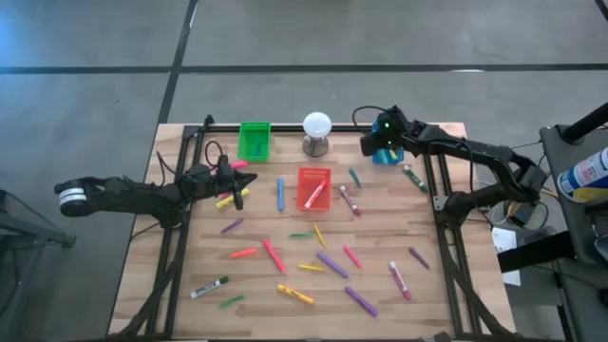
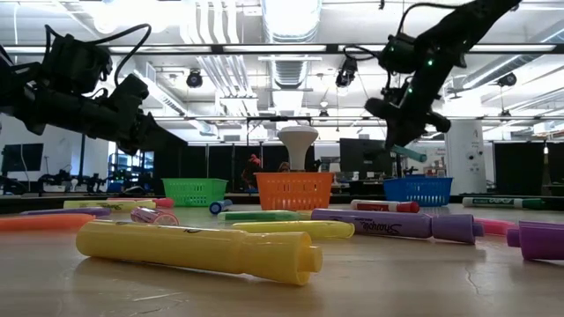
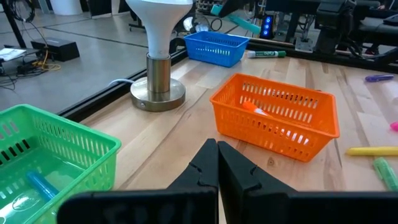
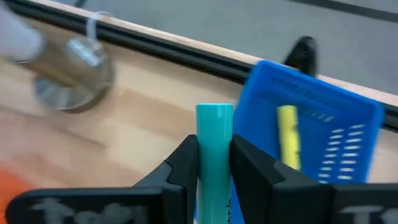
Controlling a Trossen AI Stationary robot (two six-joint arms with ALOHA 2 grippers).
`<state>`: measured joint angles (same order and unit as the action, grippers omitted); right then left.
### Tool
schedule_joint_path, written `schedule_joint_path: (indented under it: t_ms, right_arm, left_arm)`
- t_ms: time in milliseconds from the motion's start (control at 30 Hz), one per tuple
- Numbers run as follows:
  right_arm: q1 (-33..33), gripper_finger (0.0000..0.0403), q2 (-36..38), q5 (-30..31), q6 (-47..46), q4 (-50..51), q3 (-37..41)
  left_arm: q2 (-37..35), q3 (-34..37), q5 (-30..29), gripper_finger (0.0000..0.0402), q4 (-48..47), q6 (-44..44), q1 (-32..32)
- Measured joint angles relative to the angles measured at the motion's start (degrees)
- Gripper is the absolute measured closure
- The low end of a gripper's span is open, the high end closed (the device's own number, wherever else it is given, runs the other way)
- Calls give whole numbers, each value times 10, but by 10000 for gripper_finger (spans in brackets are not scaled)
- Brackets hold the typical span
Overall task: Pick & Place Markers
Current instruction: Put the light blue highlighter into the blue bin
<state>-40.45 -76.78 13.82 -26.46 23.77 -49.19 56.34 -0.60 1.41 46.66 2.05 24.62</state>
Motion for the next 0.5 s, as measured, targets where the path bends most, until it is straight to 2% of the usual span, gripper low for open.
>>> schedule_joint_path:
  t_ms: [133,367,500]
  right_arm:
    - [-26,326,-20,41,37,-12,0]
    - [-53,326,-87,43,99,-87,0]
    - [-73,326,-122,42,117,-97,0]
  left_arm:
    - [0,0,0,401,1,-1,0]
    - [0,0,0,401,1,-1,0]
    - [0,0,0,401,1,-1,0]
